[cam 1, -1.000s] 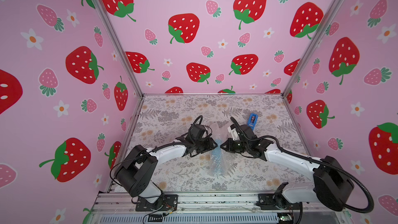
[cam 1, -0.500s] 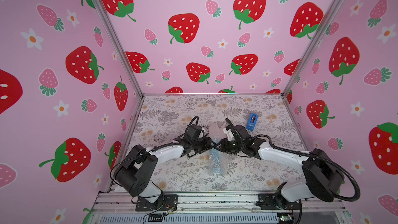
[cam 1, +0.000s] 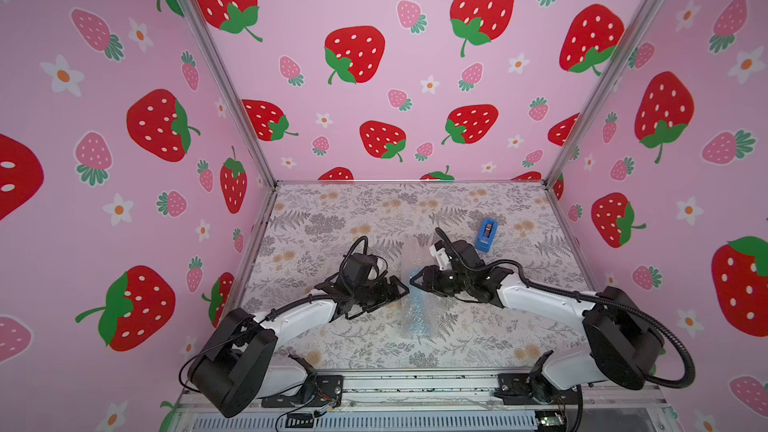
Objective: Wrap wine glasses in bubble wrap
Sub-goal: Wrap the wine glass in bubble wrap.
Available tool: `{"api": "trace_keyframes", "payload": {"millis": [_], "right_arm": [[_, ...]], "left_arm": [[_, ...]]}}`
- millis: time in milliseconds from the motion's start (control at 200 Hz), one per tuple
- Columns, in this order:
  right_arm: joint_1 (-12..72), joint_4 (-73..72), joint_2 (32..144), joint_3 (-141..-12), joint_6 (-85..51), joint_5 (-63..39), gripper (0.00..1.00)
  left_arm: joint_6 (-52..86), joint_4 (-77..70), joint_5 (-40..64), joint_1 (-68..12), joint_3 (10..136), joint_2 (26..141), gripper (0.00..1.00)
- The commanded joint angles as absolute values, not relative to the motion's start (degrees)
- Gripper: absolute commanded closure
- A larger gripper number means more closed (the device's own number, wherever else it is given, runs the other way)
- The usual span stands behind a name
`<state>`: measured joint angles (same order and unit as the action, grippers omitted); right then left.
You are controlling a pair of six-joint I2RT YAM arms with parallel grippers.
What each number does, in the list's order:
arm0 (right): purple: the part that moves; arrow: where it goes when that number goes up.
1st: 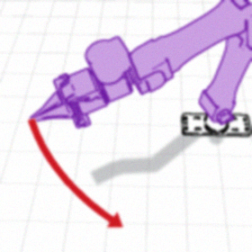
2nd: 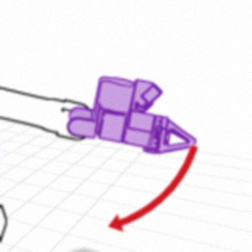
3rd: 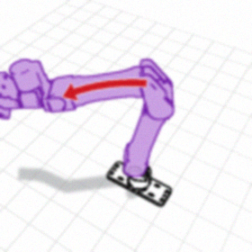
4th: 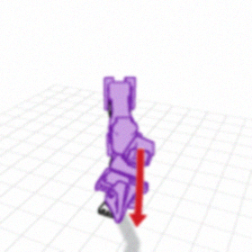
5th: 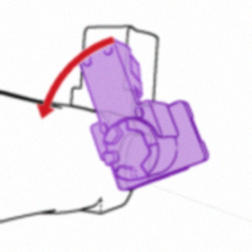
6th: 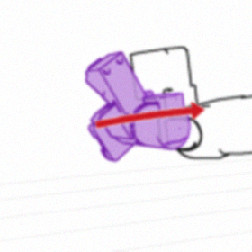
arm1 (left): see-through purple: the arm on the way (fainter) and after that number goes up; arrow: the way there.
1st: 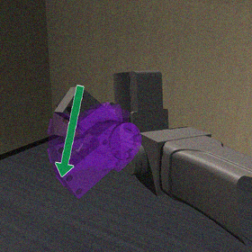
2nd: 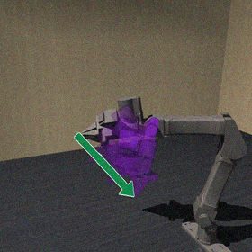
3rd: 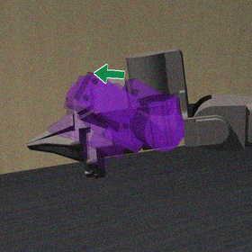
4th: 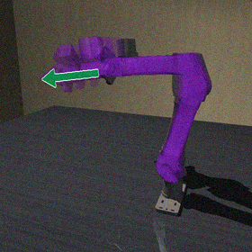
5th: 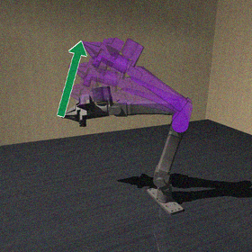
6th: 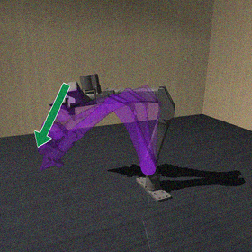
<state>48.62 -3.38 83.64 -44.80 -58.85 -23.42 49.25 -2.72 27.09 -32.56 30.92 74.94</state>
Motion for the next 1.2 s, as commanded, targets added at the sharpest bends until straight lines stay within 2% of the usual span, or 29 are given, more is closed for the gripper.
{"api": "trace_keyframes", "payload": {"millis": [0, 195, 225, 300, 530, 695, 890, 1196], "right_arm": [[48.9, -4.9, 83.1, -44.6, -61.4, -24.2, 0.52], [48.9, -4.5, 82.3, -45.7, -62.4, -25.6, 0.49], [48.9, -4.2, 82.1, -45.8, -62.4, -25.5, 0.43], [48.9, -4.0, 81.8, -45.6, -62.7, -25.1, 0.38], [49.0, -6.8, 83.2, -45.2, -64.7, -25.9, 0.37], [49.0, -7.4, 84.1, -45.6, -66.7, -25.9, 0.35], [49.0, -7.8, 86.2, -46.1, -69.3, -27.1, 0.36], [49.0, -9.0, 86.3, -45.7, -70.1, -26.8, 0.36]], "left_arm": [[47.9, -4.7, 28.1, -33.9, 29.5, 71.6, 0.09], [46.5, -3.4, 26.1, -34.5, 28.0, 67.5, 0.08], [46.6, -3.7, 26.4, -34.5, 28.0, 67.3, 0.08], [46.9, -5.3, 27.6, -34.8, 27.6, 67.1, 0.07], [47.6, -6.6, 26.6, -38.9, 29.0, 68.0, 0.01], [44.0, -0.6, 15.8, -46.8, 32.7, 67.3, 0.01], [39.9, 8.5, -3.7, -57.5, 37.5, 66.2, 0.01], [41.7, 11.4, -5.8, -58.0, 38.9, 65.3, 0.01]]}}
